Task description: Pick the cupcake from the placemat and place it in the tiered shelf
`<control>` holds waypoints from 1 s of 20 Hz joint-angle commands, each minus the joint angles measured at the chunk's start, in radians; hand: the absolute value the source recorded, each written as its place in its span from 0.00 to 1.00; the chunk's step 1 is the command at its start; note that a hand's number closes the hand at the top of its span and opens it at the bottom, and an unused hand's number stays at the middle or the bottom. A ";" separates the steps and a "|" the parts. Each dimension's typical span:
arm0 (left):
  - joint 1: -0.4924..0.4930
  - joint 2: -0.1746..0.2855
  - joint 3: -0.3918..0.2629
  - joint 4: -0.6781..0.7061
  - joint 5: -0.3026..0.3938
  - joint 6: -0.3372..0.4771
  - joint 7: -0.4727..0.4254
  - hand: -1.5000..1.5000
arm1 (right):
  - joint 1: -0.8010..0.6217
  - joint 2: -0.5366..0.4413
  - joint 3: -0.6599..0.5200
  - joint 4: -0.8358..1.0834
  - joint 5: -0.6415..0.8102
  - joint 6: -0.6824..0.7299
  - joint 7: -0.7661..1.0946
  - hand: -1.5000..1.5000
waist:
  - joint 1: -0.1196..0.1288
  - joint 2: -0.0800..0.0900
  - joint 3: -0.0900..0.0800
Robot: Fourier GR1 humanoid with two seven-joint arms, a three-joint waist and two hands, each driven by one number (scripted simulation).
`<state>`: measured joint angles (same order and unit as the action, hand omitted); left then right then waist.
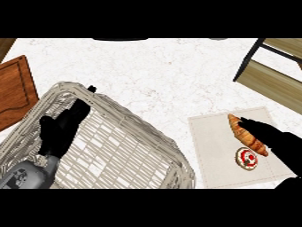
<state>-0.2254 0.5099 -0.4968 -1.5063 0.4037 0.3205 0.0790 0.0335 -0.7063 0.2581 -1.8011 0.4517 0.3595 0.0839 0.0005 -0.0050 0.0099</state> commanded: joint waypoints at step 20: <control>0.007 -0.045 0.026 0.023 -0.098 0.051 -0.102 0.50 | -0.054 0.116 0.005 0.225 0.151 -0.014 -0.132 0.00 | -0.001 0.005 -0.010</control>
<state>-0.2215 0.5065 -0.4918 -1.5126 0.4023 0.3209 0.0796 -0.0242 -0.5973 0.2724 -1.5973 0.5893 0.3475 -0.0156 0.0021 -0.0036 0.0068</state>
